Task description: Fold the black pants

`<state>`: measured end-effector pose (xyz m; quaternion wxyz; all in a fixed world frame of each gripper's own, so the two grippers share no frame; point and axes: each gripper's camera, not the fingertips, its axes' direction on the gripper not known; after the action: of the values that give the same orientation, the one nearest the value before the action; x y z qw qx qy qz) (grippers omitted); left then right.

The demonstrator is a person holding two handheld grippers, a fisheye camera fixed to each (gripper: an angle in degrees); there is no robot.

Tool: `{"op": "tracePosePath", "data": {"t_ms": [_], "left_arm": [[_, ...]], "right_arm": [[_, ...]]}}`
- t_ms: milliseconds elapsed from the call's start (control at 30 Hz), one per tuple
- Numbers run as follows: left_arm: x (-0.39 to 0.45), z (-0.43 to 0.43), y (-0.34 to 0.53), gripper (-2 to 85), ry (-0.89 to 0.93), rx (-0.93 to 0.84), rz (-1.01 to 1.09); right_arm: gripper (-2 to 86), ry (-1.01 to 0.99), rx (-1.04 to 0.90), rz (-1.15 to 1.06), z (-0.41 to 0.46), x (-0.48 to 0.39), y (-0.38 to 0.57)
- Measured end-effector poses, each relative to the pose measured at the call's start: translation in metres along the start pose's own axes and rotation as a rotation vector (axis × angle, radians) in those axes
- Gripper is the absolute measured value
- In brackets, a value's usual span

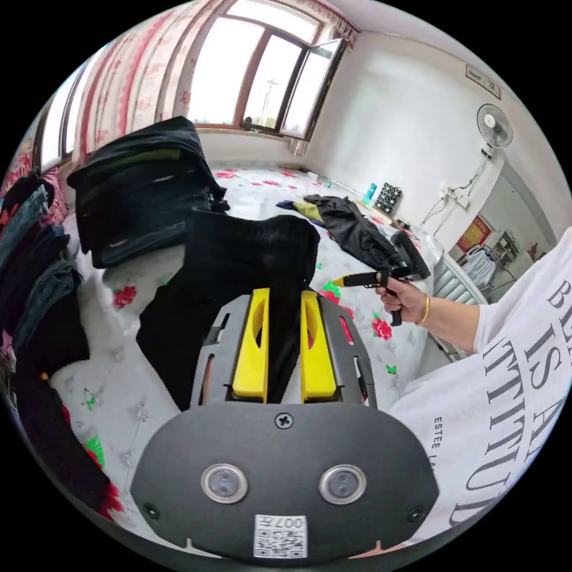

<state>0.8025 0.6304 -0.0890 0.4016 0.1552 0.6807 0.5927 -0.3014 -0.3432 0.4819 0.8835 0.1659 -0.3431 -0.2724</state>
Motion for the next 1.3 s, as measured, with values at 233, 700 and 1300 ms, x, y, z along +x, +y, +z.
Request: {"op": "tracePosePath", "data": {"t_ms": [233, 700, 1300], "left_arm": [[-0.054, 0.047, 0.036, 8.6, -0.028, -0.067, -0.395], [-0.157, 0.138, 0.061, 6.8, 0.158, -0.256, -0.727], [-0.148, -0.004, -0.177, 2.4, 0.179, 0.223, -0.148]], "right_arm": [[7.2, -0.015, -0.036, 0.078, 0.003, 0.071, -0.026], [9.0, -0.018, -0.325, -0.045, 0.092, 0.098, -0.121], [2.3, -0.335, 0.065, -0.499, -0.111, -0.146, -0.36]]}}
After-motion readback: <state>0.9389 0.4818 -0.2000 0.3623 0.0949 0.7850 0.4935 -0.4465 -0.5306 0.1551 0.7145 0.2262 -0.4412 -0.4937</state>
